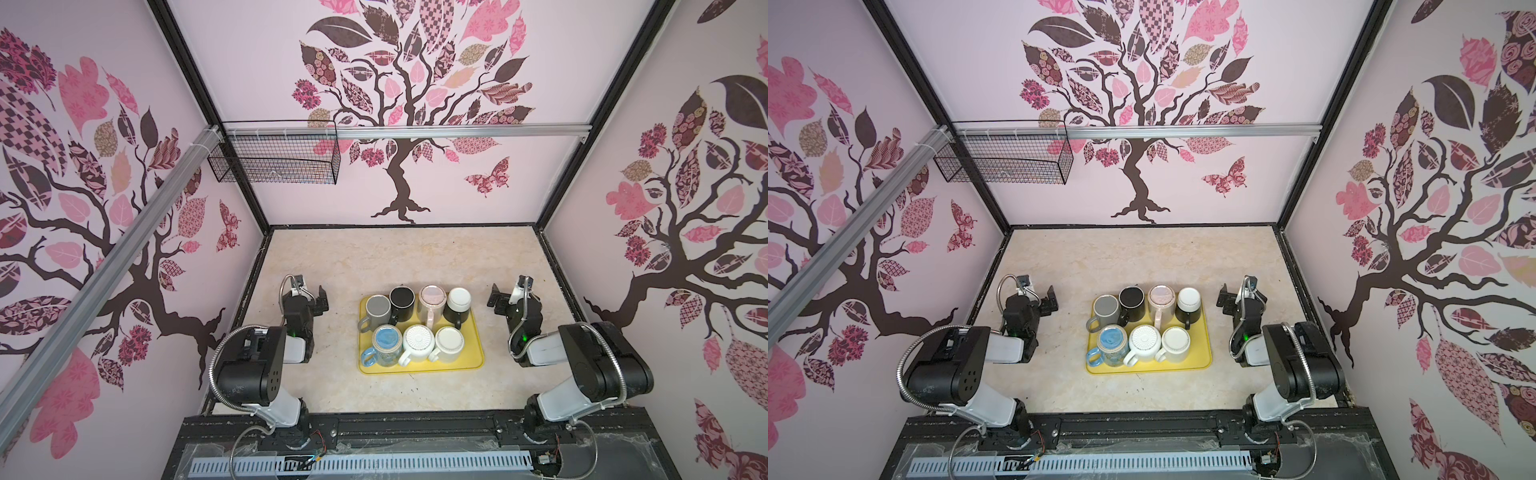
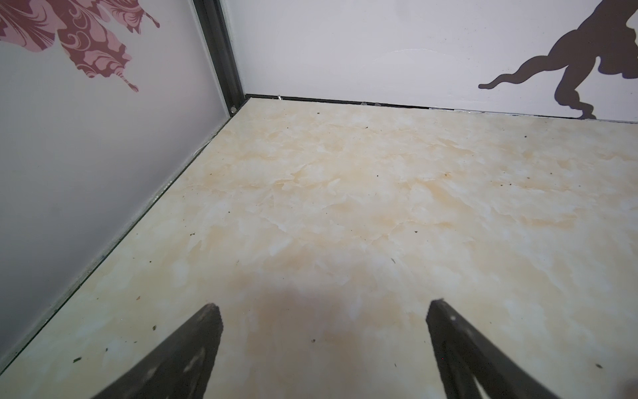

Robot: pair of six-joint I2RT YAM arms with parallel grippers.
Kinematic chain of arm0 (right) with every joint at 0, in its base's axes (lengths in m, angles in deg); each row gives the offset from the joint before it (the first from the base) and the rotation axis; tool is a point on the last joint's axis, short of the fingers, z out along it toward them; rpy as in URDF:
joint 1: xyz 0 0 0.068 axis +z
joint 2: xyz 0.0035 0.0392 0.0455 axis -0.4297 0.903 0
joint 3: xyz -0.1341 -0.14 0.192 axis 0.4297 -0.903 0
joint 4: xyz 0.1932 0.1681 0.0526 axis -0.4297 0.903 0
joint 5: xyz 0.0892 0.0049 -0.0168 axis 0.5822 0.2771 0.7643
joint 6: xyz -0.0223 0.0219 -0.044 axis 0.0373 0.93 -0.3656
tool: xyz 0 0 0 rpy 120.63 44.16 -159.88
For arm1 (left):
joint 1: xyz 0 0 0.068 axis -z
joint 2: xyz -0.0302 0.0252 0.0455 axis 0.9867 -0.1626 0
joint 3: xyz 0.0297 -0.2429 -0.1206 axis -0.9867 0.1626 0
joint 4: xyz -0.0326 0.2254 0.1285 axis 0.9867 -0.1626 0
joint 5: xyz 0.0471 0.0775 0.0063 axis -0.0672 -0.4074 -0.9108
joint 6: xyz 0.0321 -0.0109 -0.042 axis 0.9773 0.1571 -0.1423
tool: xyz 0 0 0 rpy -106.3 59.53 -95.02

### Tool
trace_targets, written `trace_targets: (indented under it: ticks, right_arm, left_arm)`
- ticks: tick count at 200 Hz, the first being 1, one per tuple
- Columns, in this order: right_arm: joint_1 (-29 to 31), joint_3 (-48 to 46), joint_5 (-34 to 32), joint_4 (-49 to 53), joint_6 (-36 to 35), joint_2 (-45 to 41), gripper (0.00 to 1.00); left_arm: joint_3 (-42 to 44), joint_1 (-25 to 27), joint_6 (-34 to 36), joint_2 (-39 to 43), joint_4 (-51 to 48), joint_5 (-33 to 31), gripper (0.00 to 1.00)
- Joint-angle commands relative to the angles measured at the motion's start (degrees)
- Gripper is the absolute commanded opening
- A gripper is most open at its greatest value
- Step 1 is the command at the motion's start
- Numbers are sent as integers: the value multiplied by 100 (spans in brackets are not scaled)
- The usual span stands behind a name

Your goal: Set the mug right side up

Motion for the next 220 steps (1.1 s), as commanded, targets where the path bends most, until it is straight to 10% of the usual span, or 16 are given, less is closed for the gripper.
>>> trace_targets:
  ticks: [1,147,220]
  right_arm:
    - [24,93,-19,-155,-63,64,100]
    - [1,99,26,-127,-53,47,100]
    - [32,1557,-1289,4064,1392,-1906,100]
  left_arm:
    - [-135,1,66,-58,201,-62,96]
    - [-131,-239,-78,-29,166,428,96]
    - [424,80,-1063,2482,-675,-2344,96]
